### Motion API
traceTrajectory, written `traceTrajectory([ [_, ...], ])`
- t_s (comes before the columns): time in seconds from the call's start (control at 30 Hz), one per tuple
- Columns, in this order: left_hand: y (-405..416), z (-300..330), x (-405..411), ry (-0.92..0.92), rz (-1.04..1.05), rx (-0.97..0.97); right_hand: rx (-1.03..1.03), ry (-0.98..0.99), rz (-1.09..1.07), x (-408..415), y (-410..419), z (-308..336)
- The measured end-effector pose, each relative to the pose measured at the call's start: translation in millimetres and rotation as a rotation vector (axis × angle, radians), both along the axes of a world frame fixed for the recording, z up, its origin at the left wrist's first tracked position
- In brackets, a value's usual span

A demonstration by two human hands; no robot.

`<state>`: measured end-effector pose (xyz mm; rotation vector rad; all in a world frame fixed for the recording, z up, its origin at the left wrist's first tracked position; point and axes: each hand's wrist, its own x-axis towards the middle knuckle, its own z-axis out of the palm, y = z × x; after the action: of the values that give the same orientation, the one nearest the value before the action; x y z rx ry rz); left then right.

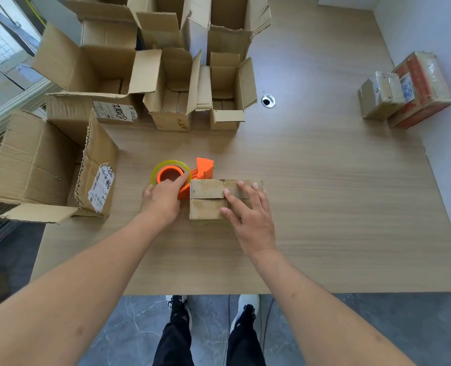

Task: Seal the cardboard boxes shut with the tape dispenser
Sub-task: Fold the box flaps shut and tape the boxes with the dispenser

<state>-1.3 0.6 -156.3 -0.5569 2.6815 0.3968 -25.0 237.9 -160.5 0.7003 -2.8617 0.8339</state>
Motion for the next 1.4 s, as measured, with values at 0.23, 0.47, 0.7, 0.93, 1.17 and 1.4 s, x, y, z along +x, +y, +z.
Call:
traceTrajectory([
  [0.23, -13, -4, 14, 0.323, 0.047, 0.251, 0.03, -0.013, -0.006, -2, 1, -1],
  [0.47, -29, 35, 22, 0.658, -0.112, 0.286, 0.079, -0.141, -0.01, 1, -7, 10],
  [0.7, -33, 69, 33, 0.607, -0.457, 0.266, -0.002, -0.269, -0.001, 9, -27, 21],
  [0.93, -37, 68, 57, 0.474, -0.626, 0.231, -0.29, -0.333, -0.068, -6, -11, 33],
  [1.17, -42, 69, 53, 0.436, -0.703, 0.209, -0.264, -0.397, -0.088, -17, -12, 50],
  [1.4, -42, 74, 51, 0.411, -0.75, 0.175, -0.06, -0.322, 0.102, -38, -13, 48],
])
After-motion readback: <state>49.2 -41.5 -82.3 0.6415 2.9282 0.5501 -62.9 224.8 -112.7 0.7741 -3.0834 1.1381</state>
